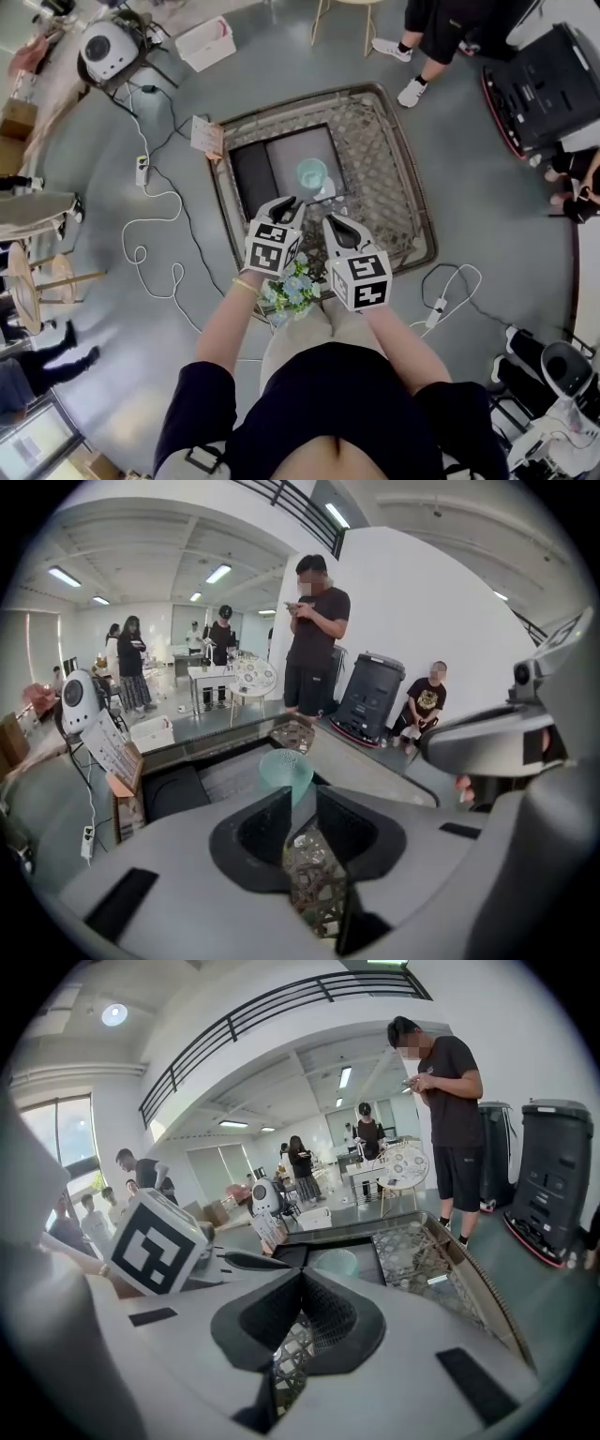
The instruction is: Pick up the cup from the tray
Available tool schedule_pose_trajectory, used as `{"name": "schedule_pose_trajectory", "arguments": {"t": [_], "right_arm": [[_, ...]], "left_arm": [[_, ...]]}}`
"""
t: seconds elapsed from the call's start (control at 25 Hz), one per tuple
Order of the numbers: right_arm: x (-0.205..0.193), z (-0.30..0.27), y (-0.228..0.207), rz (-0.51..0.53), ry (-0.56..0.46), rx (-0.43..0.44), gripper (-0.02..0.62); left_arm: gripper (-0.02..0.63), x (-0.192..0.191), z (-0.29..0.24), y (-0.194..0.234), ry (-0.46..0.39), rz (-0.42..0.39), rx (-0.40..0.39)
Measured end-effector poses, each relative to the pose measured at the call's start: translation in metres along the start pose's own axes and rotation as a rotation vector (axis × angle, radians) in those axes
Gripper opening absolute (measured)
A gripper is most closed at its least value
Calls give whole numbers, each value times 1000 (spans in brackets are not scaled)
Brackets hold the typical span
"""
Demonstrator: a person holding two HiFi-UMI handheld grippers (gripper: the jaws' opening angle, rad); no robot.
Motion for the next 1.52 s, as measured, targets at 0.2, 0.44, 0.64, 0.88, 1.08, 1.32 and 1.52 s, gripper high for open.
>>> {"name": "schedule_pose_trajectory", "arguments": {"t": [0.2, 0.44, 0.64, 0.88, 1.08, 1.32, 1.52], "right_arm": [[-6, -11, -5, -30, 20, -17, 9], [-11, -16, -10, -58, 33, -38, 9], [-17, -18, -17, -79, 48, -50, 9], [-24, -24, -23, -104, 61, -65, 9], [-29, -31, -24, -106, 73, -65, 9], [-43, -33, -21, -114, 104, -60, 9], [-47, -32, -16, -113, 115, -49, 9]], "left_arm": [[179, -13, -38, 16, 91, -54, -49], [303, -17, -73, 31, 116, -78, -49], [372, -23, -99, 32, 138, -134, -72], [434, -23, -118, 27, 106, -183, -91], [440, -18, -128, 32, 61, -206, -80], [426, -10, -131, 31, 10, -234, -54], [371, -8, -130, 33, -12, -232, -31]]}}
Point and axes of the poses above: the fingertips, and each gripper's own axes: z backward along the fingers, y to its left, x out of its top, the point moved 6 cm from there along z, backward along the fingers, and after that the axes turned 2 degrees about y, right-handed, at the moved point
